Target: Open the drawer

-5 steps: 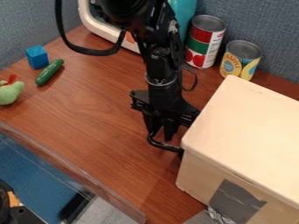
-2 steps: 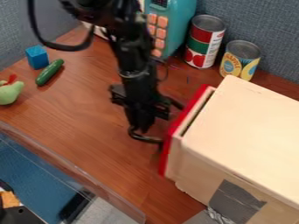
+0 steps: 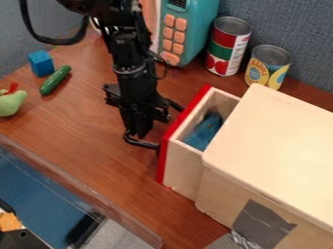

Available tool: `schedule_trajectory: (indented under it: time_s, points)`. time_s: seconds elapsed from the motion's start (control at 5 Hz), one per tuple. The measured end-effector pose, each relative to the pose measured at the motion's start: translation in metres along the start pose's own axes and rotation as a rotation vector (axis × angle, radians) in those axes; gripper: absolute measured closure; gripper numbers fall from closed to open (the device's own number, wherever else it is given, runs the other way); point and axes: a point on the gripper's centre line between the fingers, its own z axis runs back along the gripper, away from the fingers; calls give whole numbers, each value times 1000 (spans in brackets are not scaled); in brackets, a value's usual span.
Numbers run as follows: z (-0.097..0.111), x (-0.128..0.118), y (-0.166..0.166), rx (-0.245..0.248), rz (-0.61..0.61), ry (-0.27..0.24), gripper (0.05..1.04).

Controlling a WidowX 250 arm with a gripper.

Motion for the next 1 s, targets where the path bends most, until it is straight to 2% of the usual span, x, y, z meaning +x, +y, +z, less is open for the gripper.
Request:
schedule_trajectory:
  time_s: [0.4, 0.8, 1.0]
  points:
    - [3, -8, 8, 20, -7, 52, 955]
    - [10, -12, 33, 42, 15, 77, 955]
    - [15, -12, 45, 46, 21, 76, 910]
